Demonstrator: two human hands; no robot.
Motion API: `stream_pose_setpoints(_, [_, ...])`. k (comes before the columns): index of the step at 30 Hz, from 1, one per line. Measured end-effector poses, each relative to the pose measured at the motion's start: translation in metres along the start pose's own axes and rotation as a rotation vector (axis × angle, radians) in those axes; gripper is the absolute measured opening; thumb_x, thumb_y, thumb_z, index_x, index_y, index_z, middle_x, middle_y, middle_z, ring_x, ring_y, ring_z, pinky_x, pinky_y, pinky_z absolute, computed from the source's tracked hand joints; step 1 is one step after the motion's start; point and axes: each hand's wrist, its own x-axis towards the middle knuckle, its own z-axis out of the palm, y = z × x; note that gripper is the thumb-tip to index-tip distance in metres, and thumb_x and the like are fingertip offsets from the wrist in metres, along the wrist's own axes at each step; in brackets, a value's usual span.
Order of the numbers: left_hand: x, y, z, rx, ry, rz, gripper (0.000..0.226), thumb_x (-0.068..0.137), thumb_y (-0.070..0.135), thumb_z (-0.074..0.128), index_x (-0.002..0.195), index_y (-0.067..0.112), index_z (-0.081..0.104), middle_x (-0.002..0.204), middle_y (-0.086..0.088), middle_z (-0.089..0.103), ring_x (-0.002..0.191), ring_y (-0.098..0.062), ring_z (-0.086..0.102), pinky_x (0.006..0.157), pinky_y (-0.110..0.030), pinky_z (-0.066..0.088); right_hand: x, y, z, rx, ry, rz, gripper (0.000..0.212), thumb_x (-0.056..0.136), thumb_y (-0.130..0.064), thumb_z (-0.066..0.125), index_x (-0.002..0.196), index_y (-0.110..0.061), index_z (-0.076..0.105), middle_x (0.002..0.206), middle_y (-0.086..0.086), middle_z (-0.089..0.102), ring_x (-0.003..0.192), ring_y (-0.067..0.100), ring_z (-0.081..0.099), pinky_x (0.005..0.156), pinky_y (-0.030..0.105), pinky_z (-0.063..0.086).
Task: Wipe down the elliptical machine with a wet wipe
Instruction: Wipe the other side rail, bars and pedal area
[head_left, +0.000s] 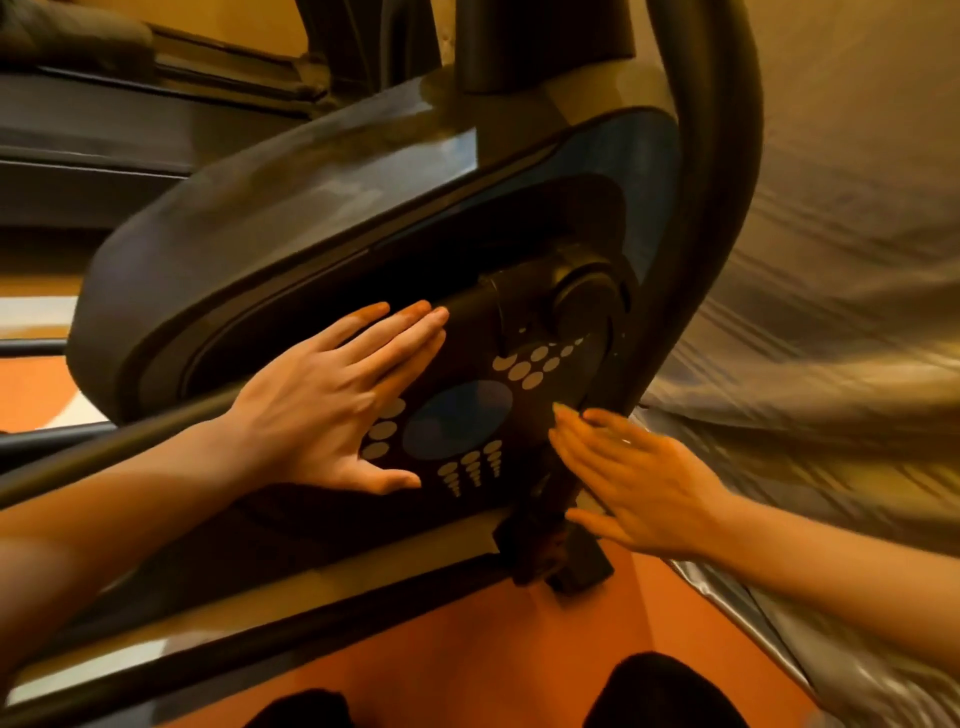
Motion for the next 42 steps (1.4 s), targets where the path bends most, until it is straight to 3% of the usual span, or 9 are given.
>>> stream_pose_setpoints(5, [0.001,0.001,0.001,0.005,-0.003,-0.006,0.12,0.088,0.091,0.03,0.163,-0.001,0.015,0.173,-0.017,0.006,0.161,-0.03,0.007,0.129,-0.048,0.016,0.004,0.043,-0.034,-0.142,0.156,0.197,0.082,0.108,-0.057,0.018,0.146,0.011,0.044,0.152,0.031,0.043,0.152,0.037,0.03,0.128,0.05,-0.005])
stream_pose_setpoints(11, [0.0,0.001,0.003,0.02,0.001,0.004,0.119,0.088,0.091,0.027,0.163,-0.001,0.014,0.173,-0.017,0.005,0.161,-0.031,0.007,0.129,-0.048,0.016,0.0,-0.033,0.02,0.106,-0.164,-0.016,0.087,0.106,-0.06,0.013,0.145,0.011,0.047,0.148,0.031,0.049,0.148,0.041,0.035,0.128,0.048,-0.002])
stream_pose_setpoints(18, [0.0,0.0,0.002,0.026,0.004,-0.006,0.119,0.089,0.091,0.027,0.163,-0.001,0.012,0.173,-0.018,0.003,0.161,-0.031,0.005,0.129,-0.049,0.016,0.004,0.037,-0.03,-0.04,0.17,0.133,0.085,0.107,-0.06,0.02,0.137,0.012,0.053,0.141,0.031,0.055,0.146,0.04,0.039,0.127,0.052,-0.004])
stream_pose_setpoints(23, [0.0,0.001,0.006,0.057,0.006,0.015,0.119,0.09,0.09,0.023,0.163,-0.003,0.01,0.172,-0.021,0.004,0.161,-0.032,0.004,0.13,-0.049,0.01,-0.002,-0.044,0.039,0.059,-0.041,0.077,0.087,0.106,-0.06,0.01,0.148,0.01,0.041,0.154,0.032,0.041,0.153,0.039,0.026,0.128,0.048,-0.007])
stream_pose_setpoints(26, [0.002,0.001,0.004,0.057,-0.007,0.02,0.121,0.09,0.091,0.024,0.163,-0.005,0.01,0.172,-0.022,0.004,0.161,-0.033,0.004,0.13,-0.049,0.012,0.003,-0.087,0.069,0.23,-0.131,-0.007,0.084,0.105,-0.06,0.017,0.142,0.006,0.053,0.147,0.027,0.052,0.147,0.032,0.028,0.128,0.04,-0.006])
stream_pose_setpoints(29, [0.003,0.002,0.004,0.063,0.0,0.018,0.122,0.089,0.091,0.028,0.162,-0.005,0.011,0.172,-0.022,0.004,0.161,-0.033,0.004,0.13,-0.049,0.014,-0.001,-0.104,0.078,0.3,-0.137,-0.033,0.082,0.096,-0.063,0.031,0.133,0.003,0.064,0.138,0.022,0.062,0.14,0.027,0.035,0.127,0.036,-0.013])
stream_pose_setpoints(32, [0.003,0.002,0.003,0.071,0.0,0.019,0.122,0.089,0.091,0.031,0.162,-0.005,0.012,0.172,-0.022,0.005,0.161,-0.033,0.006,0.13,-0.05,0.016,0.003,-0.096,0.082,0.255,-0.031,0.016,0.08,0.095,-0.058,0.032,0.133,0.005,0.063,0.137,0.023,0.062,0.141,0.028,0.035,0.127,0.037,-0.01])
stream_pose_setpoints(36, [0.003,0.004,0.003,0.08,-0.013,0.006,0.122,0.089,0.09,0.033,0.162,-0.005,0.013,0.172,-0.022,0.006,0.161,-0.034,0.006,0.129,-0.051,0.018,0.011,-0.08,0.092,0.298,0.024,0.068,0.077,0.099,-0.052,0.027,0.135,0.008,0.059,0.142,0.026,0.056,0.147,0.034,0.029,0.127,0.042,0.001])
stream_pose_setpoints(42, [0.004,0.005,0.001,0.09,-0.027,0.006,0.121,0.088,0.089,0.035,0.162,-0.004,0.014,0.172,-0.021,0.006,0.16,-0.034,0.008,0.129,-0.05,0.018,0.005,-0.107,0.105,0.29,-0.019,-0.077,0.09,0.103,-0.061,0.012,0.133,0.007,0.061,0.14,0.024,0.06,0.143,0.032,0.035,0.127,0.04,-0.01])
